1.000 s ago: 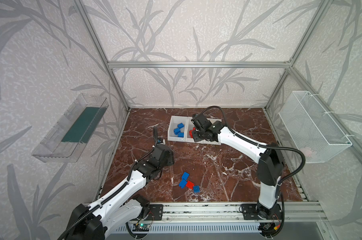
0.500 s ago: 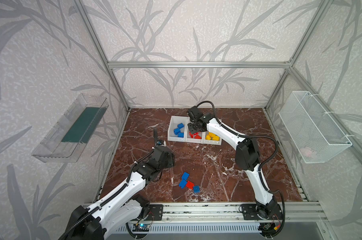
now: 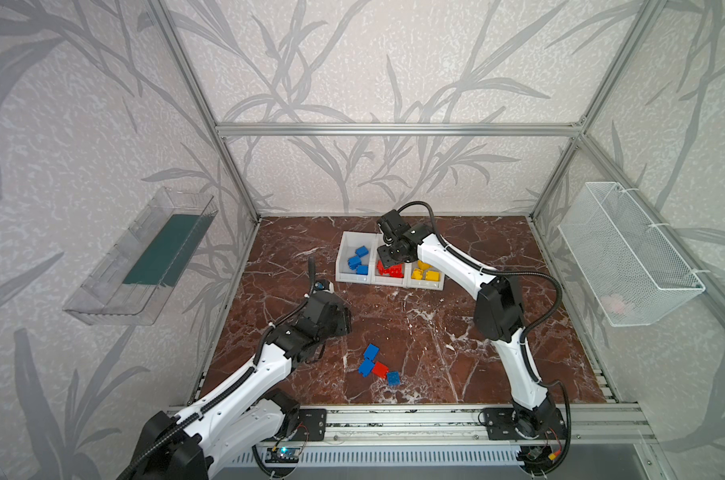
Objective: Sort the legos into containers by color
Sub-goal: 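Carry the long red brick with the right gripper and drop it in the middle compartment, then withdraw the right arm while the left gripper reaches to the pile, then grasp a blue brick in the pile with the left gripper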
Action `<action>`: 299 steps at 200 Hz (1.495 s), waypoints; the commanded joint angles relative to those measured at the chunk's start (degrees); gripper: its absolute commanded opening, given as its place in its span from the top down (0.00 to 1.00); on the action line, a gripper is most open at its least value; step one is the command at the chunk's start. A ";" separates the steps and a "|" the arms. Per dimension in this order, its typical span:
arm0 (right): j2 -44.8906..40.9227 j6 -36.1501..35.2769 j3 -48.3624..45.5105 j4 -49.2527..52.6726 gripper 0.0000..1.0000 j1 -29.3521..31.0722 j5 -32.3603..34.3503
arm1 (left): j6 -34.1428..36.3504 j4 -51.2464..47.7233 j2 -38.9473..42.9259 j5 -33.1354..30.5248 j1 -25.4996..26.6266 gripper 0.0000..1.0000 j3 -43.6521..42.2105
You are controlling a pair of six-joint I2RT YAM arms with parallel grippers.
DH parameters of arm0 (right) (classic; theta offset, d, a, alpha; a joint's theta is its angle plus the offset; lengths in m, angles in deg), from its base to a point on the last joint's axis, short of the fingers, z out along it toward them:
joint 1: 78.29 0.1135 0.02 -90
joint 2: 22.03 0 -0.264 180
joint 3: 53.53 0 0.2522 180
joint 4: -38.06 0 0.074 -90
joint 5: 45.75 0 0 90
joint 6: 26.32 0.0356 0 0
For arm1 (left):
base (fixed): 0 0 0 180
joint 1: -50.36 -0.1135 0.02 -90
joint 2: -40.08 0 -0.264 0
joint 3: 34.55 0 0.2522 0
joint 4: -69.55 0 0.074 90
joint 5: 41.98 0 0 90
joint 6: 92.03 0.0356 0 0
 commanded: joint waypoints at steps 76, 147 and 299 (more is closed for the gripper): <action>-39.78 9.26 -47.02 -11.61 0.37 -0.03 -3.42 | 4.14 0.67 -8.18 5.67 6.26 0.35 1.15; -59.50 21.02 -68.44 -11.44 0.36 0.68 1.00 | 6.71 -2.29 -17.76 7.17 14.84 0.35 5.04; -62.16 25.98 -73.88 -12.41 0.35 0.77 0.97 | 9.74 -4.79 -28.96 5.38 20.19 0.51 9.03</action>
